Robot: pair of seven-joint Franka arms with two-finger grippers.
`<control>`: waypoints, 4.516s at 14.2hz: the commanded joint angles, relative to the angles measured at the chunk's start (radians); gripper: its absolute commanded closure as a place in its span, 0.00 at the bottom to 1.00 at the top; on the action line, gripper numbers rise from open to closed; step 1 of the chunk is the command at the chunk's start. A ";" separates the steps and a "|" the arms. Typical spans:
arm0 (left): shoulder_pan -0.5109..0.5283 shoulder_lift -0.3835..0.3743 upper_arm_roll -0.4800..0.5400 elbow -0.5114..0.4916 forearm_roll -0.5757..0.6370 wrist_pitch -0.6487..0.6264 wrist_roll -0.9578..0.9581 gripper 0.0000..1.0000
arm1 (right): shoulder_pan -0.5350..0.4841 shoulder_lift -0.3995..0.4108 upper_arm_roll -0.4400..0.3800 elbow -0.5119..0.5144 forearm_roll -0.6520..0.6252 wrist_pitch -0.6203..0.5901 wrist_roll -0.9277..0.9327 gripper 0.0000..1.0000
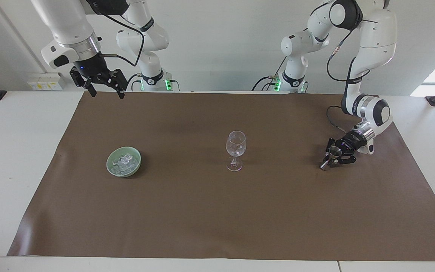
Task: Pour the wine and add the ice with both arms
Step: 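Lift the silver jigger with the left gripper, then carry the jigger with the left gripper toward the clear wine glass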
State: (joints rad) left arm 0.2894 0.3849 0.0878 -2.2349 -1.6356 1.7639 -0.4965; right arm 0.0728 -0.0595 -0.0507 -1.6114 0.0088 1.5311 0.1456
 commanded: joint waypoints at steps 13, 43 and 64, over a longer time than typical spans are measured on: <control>-0.098 -0.092 -0.002 0.043 -0.020 0.061 -0.270 1.00 | -0.005 -0.009 0.005 -0.002 -0.007 -0.015 -0.026 0.00; -0.435 -0.224 -0.060 0.176 -0.135 0.482 -0.474 1.00 | -0.005 -0.009 0.005 -0.002 -0.007 -0.015 -0.026 0.00; -0.691 -0.348 -0.086 0.178 -0.174 0.875 -0.367 1.00 | -0.005 -0.009 0.005 -0.002 -0.007 -0.015 -0.026 0.00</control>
State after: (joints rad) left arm -0.3740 0.0624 -0.0113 -2.0333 -1.7960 2.6147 -0.9109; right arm 0.0728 -0.0595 -0.0507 -1.6114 0.0088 1.5311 0.1456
